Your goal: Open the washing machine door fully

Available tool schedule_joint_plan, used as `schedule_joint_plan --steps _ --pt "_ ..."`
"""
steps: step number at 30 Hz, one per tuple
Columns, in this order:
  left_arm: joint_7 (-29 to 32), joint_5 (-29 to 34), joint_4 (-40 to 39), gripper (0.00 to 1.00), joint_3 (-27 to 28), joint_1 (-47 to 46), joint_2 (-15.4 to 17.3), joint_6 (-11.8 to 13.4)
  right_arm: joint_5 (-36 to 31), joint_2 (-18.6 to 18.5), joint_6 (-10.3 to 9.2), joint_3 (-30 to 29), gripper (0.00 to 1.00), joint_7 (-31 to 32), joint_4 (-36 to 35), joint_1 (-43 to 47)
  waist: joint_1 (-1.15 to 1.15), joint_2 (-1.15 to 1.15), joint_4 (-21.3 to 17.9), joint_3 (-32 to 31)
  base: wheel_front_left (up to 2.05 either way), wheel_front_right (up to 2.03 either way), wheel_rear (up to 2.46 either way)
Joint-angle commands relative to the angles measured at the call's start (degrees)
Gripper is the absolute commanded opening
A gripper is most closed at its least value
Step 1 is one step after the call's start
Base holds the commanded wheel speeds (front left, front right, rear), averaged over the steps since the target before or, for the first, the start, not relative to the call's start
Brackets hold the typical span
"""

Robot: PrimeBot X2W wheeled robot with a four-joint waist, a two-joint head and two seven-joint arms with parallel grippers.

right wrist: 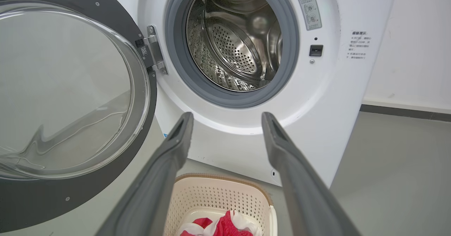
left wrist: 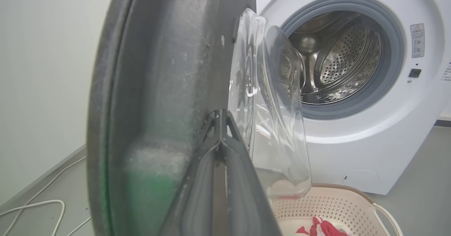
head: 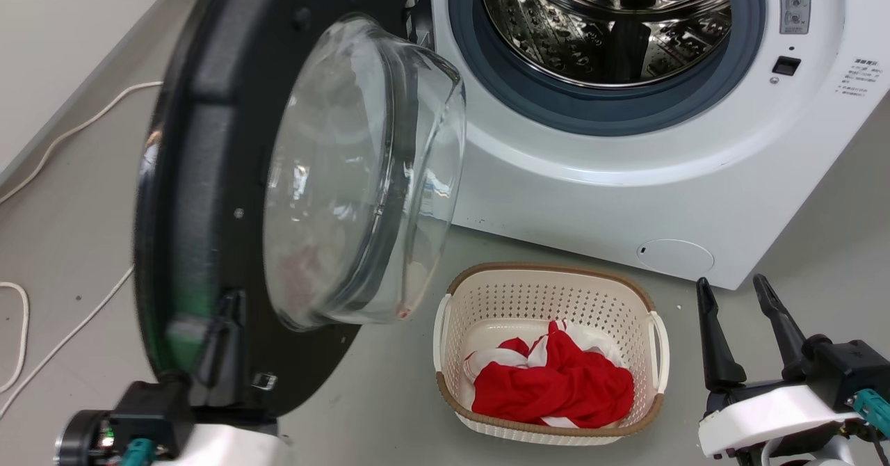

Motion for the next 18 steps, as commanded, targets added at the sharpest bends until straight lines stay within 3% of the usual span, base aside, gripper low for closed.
schedule_joint_plan --steps 1,13,18 --pt "-0.2 -0.1 0.2 0.00 1.6 -0.7 0.9 0.8 -0.2 0.1 -0.04 -0.1 1.00 0.0 -0.2 -0.9 -0.01 0.00 -0.1 0.3 0.00 0.00 0.00" --pt "-2.5 -7.2 5.6 0.00 11.8 -4.7 3.2 1.3 -1.4 0.1 -0.04 -0.6 1.00 0.6 -1.3 -3.0 -0.01 0.00 -0.4 4.4 0.00 0.00 0.00" --pt "-3.8 -10.3 11.3 0.00 15.7 -8.0 5.0 -0.3 -1.8 0.1 -0.04 -0.5 1.00 1.1 -1.4 -3.9 -0.01 0.00 -0.8 5.8 0.00 0.00 0.00"
